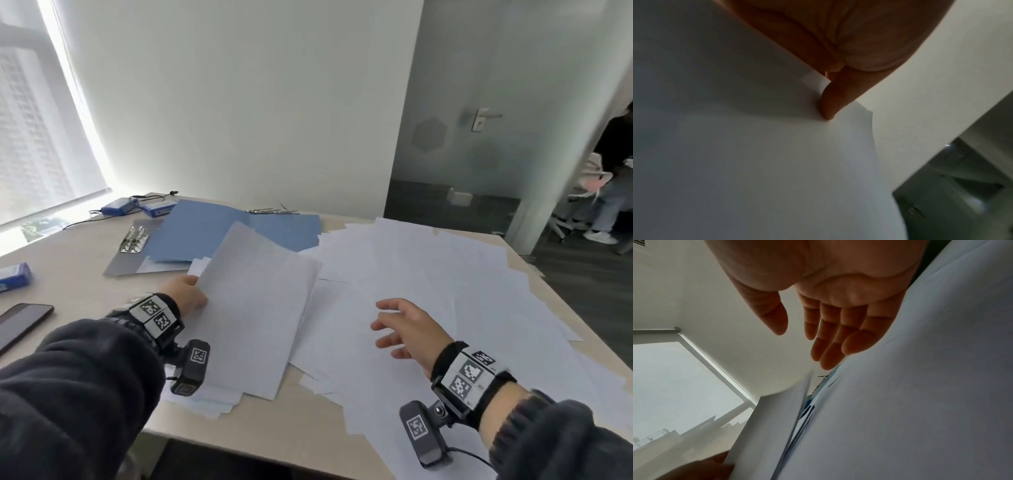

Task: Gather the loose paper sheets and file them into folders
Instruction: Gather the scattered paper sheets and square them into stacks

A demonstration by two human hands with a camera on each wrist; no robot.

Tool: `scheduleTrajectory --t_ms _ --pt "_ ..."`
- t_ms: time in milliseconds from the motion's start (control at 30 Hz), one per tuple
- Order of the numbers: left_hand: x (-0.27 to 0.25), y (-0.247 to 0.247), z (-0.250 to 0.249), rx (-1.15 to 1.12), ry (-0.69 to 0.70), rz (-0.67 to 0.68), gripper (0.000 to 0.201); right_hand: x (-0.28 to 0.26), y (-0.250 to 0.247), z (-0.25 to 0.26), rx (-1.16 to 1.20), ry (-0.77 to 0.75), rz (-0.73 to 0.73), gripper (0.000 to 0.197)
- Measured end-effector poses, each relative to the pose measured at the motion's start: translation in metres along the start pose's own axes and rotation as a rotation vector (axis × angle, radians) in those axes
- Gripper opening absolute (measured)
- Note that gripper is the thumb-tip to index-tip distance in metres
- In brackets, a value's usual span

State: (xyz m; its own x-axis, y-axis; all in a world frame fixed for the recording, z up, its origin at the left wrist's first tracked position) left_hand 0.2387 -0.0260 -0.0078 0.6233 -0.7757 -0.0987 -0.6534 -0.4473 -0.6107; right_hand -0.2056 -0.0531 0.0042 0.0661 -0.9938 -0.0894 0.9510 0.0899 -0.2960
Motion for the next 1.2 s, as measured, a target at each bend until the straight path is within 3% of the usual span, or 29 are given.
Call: scheduleTrajectory --t_ms 167,267,367,467,600,733,867,967,1033,1200 --pt "0.026 -0.042 0.042 0.305 -0.036 -0.076 0.034 0.001 0.002 -0.009 -0.052 0.033 0.002 0.020" --pt "0.026 -0.045 0.046 0.360 -0.055 -0.091 0.039 0.001 0.001 -0.012 -0.071 0.043 -0.003 0.018" --pt "0.017 -0.038 0.030 0.382 -0.022 -0.132 0.060 0.001 -0.003 -0.015 -0.079 0.048 -0.010 0.018" --pt "-0.009 -0.014 -0.017 0.440 0.140 -0.149 0.061 0.000 -0.010 -0.016 -0.081 0.052 -0.024 0.017" --pt "-0.068 0.066 -0.086 0.370 0.375 0.061 0.042 -0.005 -0.030 -0.015 -0.109 0.040 -0.056 0.015" --pt "-0.137 0.147 -0.122 0.474 0.557 0.341 0.038 -0.011 -0.070 -0.017 -0.214 -0.008 -0.120 0.011" --pt "-0.190 0.201 -0.143 0.617 0.749 0.496 0.051 -0.015 -0.134 -0.026 -0.418 -0.061 -0.244 0.009" --pt "-0.217 0.230 -0.153 0.675 0.823 0.587 0.077 -0.017 -0.181 -0.045 -0.584 -0.009 -0.306 0.010" --pt "-0.232 0.246 -0.152 0.767 0.862 0.663 0.098 -0.021 -0.201 -0.060 -0.677 0.051 -0.280 0.020" --pt "-0.250 0.266 -0.130 1.010 0.898 0.783 0.131 -0.038 -0.204 -0.079 -0.932 0.098 -0.008 0.082"
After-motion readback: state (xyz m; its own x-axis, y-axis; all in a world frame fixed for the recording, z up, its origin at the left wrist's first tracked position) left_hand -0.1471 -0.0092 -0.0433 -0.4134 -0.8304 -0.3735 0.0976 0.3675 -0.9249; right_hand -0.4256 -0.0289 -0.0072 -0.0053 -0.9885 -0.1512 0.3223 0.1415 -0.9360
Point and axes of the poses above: each hand's wrist, its own x-axis towards the middle knuckle, its own y-axis out of the palm, z = x × y, the point moved 10 cm from there along x, towards the middle knuckle, and after that the axes turned 10 degrees about -z, right-handed, at the moved point
